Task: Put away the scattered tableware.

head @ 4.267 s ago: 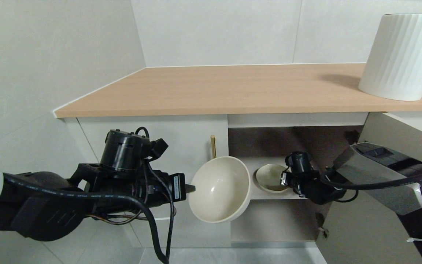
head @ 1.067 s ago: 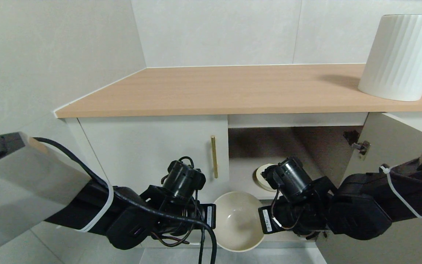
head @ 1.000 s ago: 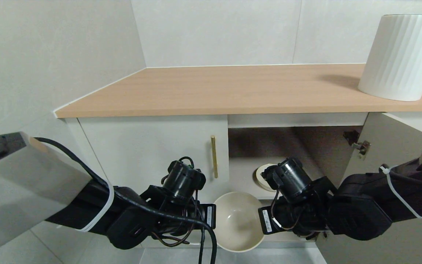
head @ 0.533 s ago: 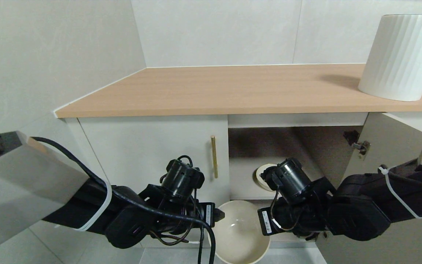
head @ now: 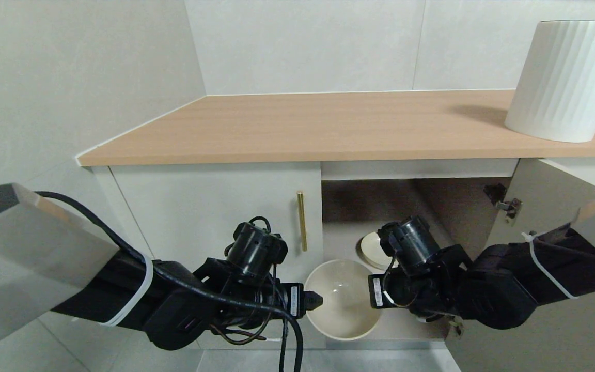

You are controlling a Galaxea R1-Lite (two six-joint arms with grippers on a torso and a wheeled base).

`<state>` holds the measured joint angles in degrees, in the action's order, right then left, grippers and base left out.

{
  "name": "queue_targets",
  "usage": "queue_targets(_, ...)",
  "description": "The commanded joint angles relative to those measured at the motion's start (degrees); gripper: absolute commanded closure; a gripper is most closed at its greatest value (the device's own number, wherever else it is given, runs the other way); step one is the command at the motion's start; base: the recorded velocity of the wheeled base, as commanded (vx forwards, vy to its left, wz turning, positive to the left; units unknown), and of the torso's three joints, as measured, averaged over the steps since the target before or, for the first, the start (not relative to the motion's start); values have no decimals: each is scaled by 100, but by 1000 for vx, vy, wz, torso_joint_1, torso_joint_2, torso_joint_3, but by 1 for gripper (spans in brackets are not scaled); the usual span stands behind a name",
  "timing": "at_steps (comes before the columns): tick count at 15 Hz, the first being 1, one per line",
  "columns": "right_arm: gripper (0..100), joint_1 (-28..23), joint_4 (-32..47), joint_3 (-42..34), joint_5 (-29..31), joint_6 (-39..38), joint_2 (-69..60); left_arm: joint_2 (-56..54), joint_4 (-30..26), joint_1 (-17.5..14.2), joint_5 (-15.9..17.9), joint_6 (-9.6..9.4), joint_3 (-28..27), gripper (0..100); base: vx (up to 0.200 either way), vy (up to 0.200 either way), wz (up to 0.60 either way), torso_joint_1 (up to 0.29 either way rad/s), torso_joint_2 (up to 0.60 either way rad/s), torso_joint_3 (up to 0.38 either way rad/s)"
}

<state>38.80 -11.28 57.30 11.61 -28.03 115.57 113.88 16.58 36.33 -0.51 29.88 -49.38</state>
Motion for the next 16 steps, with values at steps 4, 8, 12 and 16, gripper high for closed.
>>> queue_targets(4,100,-699,-788,221,316,-361,686,-165,3,-12,-2,9,8,0,0,0,0,0,0,0)
queue_targets(8,100,-1085,-903,607,386,-801,915,-147,3,-12,-2,18,8,0,0,0,0,0,0,0)
queue_targets(12,100,-1358,-894,906,395,-1029,1064,-138,3,-12,-2,18,8,0,0,0,0,0,0,0)
queue_targets(16,100,-1578,-885,1161,439,-1135,1258,-138,3,-12,-2,18,8,0,0,0,0,0,0,0)
